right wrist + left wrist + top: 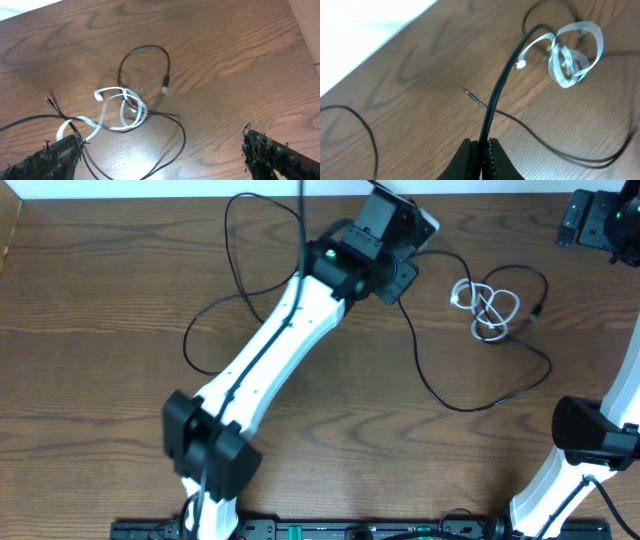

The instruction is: Untangle cables

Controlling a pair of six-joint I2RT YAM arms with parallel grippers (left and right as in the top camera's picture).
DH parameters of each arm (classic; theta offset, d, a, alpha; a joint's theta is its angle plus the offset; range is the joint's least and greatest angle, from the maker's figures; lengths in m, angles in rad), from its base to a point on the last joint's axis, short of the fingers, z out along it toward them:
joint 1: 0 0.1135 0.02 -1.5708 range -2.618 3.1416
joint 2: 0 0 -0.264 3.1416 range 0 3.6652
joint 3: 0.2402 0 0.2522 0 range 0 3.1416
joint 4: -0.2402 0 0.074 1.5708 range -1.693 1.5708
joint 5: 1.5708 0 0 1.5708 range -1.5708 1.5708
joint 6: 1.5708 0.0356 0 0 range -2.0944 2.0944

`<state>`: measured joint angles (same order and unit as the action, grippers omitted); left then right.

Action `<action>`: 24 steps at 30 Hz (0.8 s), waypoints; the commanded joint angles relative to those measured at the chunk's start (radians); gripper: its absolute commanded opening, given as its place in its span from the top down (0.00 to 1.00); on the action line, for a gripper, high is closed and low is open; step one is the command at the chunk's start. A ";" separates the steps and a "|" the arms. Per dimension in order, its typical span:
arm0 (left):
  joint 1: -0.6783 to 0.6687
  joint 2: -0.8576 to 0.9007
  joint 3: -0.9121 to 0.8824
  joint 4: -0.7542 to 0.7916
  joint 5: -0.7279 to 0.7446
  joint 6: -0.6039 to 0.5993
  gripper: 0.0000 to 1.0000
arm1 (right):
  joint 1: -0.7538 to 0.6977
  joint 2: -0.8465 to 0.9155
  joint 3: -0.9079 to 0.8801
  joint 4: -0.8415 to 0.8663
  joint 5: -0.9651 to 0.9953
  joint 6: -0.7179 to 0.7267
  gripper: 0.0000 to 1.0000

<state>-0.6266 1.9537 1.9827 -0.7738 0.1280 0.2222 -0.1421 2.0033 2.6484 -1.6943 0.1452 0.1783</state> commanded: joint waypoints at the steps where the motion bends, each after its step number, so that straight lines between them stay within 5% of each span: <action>1: 0.014 -0.034 0.011 0.002 -0.001 -0.083 0.93 | 0.000 -0.028 -0.003 -0.003 -0.006 -0.003 0.01; 15: 0.045 -0.196 0.011 0.113 0.369 -0.134 0.92 | 0.000 -0.028 -0.003 -0.003 -0.006 -0.003 0.01; 24: 0.101 -0.375 0.011 0.234 0.388 -0.306 0.92 | 0.000 -0.028 -0.003 -0.003 -0.006 -0.003 0.01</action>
<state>-0.5358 1.6314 1.9808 -0.5507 0.4774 -0.0246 -0.1425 2.0033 2.6484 -1.6943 0.1429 0.1783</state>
